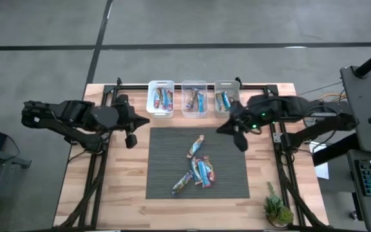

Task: Pick and place Granola Bars by type
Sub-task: Put the blue granola bar into the transparent bin

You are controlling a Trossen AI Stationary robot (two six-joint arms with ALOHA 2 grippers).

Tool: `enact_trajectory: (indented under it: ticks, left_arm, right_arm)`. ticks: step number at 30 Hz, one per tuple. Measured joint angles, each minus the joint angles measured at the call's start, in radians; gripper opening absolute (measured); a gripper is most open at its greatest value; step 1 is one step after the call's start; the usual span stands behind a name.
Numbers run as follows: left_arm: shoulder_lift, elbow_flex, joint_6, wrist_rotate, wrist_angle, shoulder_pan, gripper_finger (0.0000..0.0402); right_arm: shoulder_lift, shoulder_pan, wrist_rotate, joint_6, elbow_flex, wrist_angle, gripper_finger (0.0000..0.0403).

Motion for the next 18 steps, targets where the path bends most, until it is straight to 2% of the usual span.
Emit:
enact_trajectory:
  ticks: [6,9,18]
  left_arm:
    - [0.006,0.0,0.007,0.005,0.077,0.0,0.0]
    - [0.01,0.0,0.009,0.026,0.105,0.0,0.0]
    - [0.029,0.0,0.004,0.02,0.187,0.0,0.0]
  right_arm:
    - [-0.079,0.028,0.003,-0.019,0.0,-0.038,0.0008]
    - [-0.115,0.044,0.052,-0.02,-0.011,-0.06,0.0008]
    - [-0.211,0.052,0.112,0.009,-0.116,-0.06,0.0008]
